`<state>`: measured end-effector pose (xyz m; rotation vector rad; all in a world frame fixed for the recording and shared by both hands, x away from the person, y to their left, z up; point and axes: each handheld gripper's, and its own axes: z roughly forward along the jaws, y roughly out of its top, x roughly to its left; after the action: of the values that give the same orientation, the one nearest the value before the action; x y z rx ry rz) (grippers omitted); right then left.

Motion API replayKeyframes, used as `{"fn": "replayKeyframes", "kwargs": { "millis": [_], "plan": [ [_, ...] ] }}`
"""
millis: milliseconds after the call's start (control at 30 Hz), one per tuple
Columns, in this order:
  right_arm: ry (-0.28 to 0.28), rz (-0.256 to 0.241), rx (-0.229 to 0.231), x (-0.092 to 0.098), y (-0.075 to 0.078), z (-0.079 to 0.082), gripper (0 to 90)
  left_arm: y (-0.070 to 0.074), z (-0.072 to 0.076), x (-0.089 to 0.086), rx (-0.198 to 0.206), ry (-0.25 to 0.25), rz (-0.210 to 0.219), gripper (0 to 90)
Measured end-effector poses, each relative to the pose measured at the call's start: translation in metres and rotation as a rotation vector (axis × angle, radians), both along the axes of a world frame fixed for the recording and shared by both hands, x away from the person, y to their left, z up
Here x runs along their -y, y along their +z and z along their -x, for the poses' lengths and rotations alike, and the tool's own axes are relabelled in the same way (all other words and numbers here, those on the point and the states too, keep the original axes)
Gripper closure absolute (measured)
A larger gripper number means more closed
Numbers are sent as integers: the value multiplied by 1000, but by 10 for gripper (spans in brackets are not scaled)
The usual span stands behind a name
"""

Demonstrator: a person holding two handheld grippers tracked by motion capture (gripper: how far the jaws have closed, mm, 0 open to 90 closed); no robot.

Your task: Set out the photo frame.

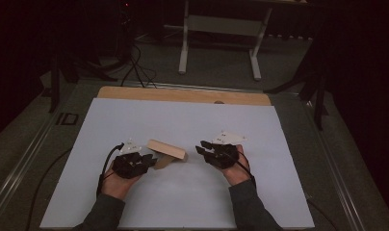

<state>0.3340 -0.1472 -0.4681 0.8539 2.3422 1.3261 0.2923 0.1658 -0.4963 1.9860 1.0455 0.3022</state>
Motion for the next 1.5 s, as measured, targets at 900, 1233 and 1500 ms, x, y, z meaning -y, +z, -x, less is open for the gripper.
{"fn": "replayKeyframes", "kwargs": {
  "millis": [900, 1233, 1500],
  "plan": [
    [-9, 2, 0, -35, -14, -5, 898, 5, -1, 9, 36, 25, -20, 859],
    [10, -46, -20, -37, -13, -5, 897, 7, -4, 13, 47, 42, -35, 893],
    [16, -47, -22, -39, -13, -3, 897, 7, -6, 16, 48, 51, -41, 893]
  ]
}}
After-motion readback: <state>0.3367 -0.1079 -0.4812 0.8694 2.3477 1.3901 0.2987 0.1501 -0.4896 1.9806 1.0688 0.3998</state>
